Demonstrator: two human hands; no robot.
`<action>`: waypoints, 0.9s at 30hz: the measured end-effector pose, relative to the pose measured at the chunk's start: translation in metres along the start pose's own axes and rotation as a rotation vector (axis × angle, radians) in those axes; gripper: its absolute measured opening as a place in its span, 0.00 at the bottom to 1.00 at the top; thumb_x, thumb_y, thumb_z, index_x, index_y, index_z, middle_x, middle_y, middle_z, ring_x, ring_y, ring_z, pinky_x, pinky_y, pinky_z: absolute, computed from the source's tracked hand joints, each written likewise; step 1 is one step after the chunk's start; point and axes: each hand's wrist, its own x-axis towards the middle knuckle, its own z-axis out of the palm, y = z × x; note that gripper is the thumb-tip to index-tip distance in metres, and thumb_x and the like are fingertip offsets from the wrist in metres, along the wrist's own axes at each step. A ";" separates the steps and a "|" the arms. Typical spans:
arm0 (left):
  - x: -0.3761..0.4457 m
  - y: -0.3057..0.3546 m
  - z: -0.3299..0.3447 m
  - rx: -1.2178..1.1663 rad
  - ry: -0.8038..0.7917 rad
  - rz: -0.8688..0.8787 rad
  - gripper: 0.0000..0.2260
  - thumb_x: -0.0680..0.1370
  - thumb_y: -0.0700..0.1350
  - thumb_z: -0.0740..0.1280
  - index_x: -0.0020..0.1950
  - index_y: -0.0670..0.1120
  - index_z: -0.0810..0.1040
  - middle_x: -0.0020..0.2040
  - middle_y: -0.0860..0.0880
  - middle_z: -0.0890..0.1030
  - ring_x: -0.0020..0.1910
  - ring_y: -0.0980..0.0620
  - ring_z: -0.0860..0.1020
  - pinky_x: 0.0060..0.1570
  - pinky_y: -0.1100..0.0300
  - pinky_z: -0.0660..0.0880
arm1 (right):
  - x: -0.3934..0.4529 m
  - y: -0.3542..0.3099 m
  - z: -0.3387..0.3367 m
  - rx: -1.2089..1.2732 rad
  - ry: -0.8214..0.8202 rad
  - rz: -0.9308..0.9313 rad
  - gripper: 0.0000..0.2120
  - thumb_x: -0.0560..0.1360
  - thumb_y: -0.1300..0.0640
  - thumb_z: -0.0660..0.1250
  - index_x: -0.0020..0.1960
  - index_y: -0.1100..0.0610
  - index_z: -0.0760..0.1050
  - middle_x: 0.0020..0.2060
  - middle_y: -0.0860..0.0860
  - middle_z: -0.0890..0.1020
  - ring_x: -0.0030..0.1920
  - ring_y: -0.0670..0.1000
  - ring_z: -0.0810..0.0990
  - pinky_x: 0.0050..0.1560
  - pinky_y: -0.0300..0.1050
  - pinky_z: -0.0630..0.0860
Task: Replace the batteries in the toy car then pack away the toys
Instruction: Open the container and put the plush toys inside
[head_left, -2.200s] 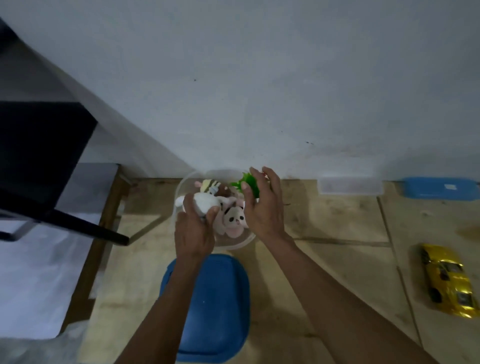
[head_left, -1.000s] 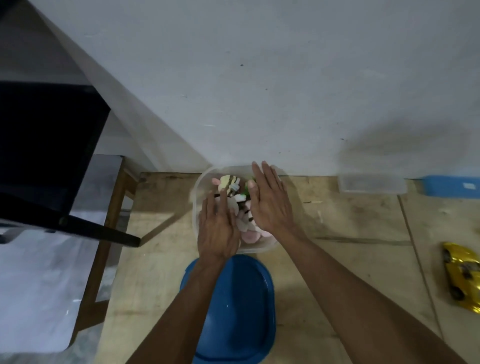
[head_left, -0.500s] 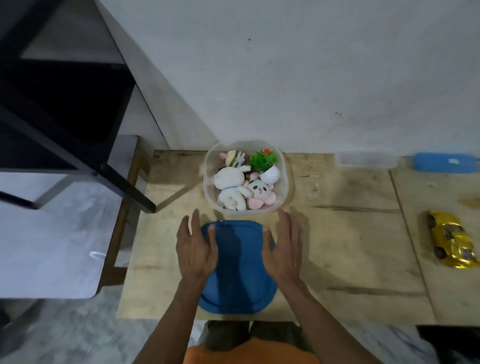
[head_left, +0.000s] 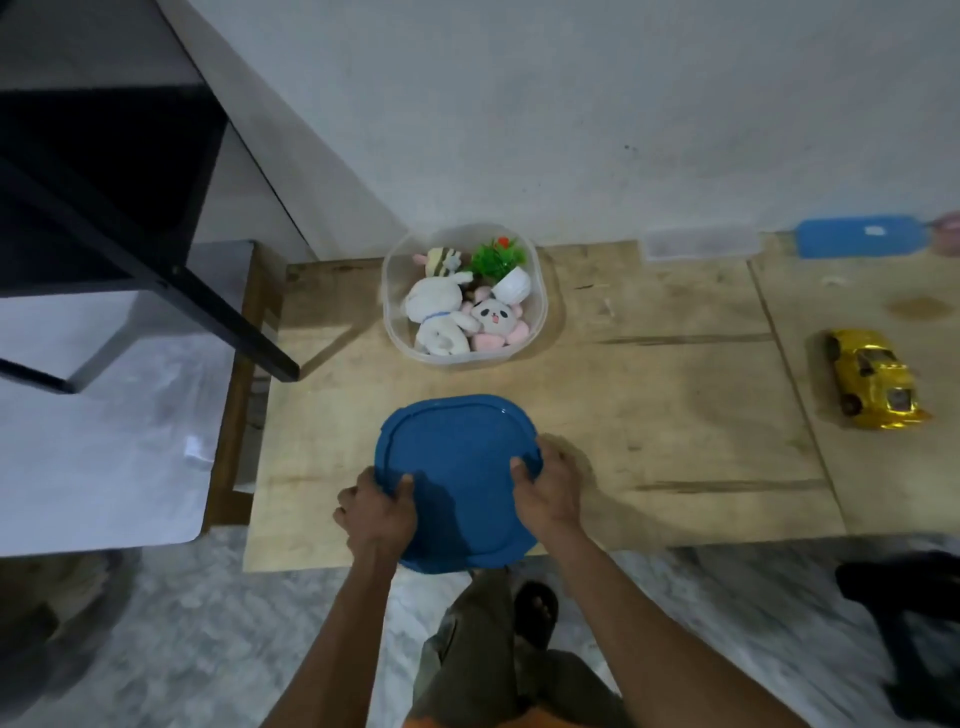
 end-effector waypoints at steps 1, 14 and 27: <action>-0.006 -0.004 -0.001 -0.028 0.010 0.003 0.27 0.81 0.56 0.65 0.75 0.43 0.67 0.71 0.36 0.67 0.70 0.33 0.63 0.67 0.37 0.67 | -0.003 0.003 -0.001 0.021 0.013 0.007 0.27 0.81 0.46 0.63 0.77 0.53 0.63 0.73 0.55 0.66 0.72 0.58 0.66 0.71 0.56 0.69; -0.036 0.091 -0.046 -0.357 0.268 0.286 0.29 0.78 0.57 0.69 0.74 0.44 0.70 0.67 0.41 0.68 0.68 0.39 0.63 0.66 0.41 0.68 | -0.003 -0.069 -0.061 0.175 0.371 -0.287 0.20 0.78 0.49 0.68 0.65 0.58 0.76 0.57 0.55 0.76 0.60 0.53 0.73 0.63 0.50 0.74; 0.086 0.180 -0.042 -0.307 0.192 0.295 0.29 0.80 0.56 0.66 0.76 0.43 0.66 0.69 0.40 0.66 0.70 0.39 0.64 0.67 0.43 0.68 | 0.122 -0.166 -0.056 0.134 0.396 -0.261 0.20 0.78 0.53 0.68 0.67 0.59 0.75 0.59 0.58 0.76 0.62 0.58 0.74 0.64 0.56 0.74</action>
